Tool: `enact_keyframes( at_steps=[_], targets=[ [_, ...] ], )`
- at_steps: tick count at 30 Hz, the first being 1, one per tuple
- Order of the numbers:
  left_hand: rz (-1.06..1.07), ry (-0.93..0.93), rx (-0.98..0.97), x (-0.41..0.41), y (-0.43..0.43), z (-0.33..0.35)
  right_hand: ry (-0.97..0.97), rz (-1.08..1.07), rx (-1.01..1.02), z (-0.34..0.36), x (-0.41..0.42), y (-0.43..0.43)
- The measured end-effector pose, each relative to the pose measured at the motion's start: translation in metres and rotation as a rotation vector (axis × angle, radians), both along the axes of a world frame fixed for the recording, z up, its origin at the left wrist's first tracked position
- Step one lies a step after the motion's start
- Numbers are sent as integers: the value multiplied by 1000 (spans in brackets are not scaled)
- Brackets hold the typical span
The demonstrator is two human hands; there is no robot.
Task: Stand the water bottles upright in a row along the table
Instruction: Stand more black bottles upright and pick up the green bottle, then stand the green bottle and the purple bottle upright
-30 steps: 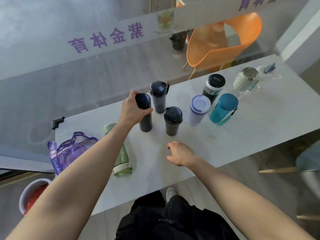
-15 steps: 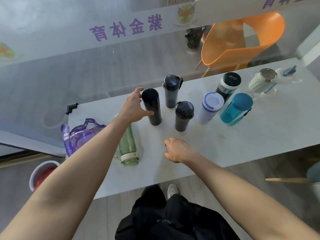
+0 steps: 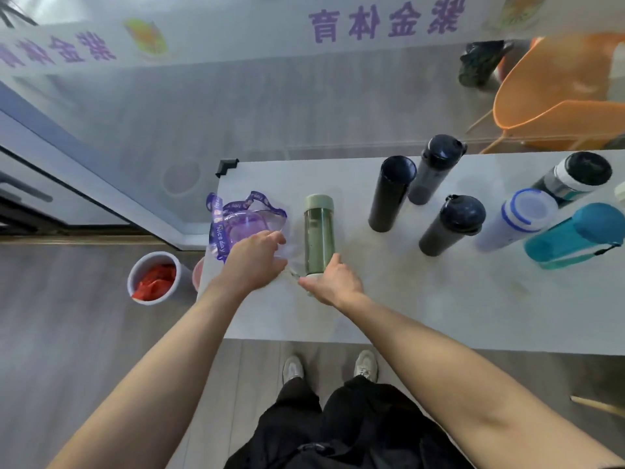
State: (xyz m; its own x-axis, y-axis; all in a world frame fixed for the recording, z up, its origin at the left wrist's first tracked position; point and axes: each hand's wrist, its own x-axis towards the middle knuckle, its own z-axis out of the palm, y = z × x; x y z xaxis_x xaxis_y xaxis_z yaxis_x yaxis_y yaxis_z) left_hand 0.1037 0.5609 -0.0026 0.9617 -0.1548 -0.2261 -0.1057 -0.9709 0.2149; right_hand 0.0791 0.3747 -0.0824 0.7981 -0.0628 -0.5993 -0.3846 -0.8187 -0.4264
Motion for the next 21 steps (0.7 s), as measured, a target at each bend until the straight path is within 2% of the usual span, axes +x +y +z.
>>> enact_keyframes(
  at_steps=[7,15,21],
  targets=[
    [-162,-15,8,-13,36,-5,17,-305,22,-5,-7,11],
    [-280,38,4,-2,74,-9,-349,-429,-10,30,-16,22],
    [-361,138,16,2,88,-17,-631,-317,-83,69,3,38]
  ],
)
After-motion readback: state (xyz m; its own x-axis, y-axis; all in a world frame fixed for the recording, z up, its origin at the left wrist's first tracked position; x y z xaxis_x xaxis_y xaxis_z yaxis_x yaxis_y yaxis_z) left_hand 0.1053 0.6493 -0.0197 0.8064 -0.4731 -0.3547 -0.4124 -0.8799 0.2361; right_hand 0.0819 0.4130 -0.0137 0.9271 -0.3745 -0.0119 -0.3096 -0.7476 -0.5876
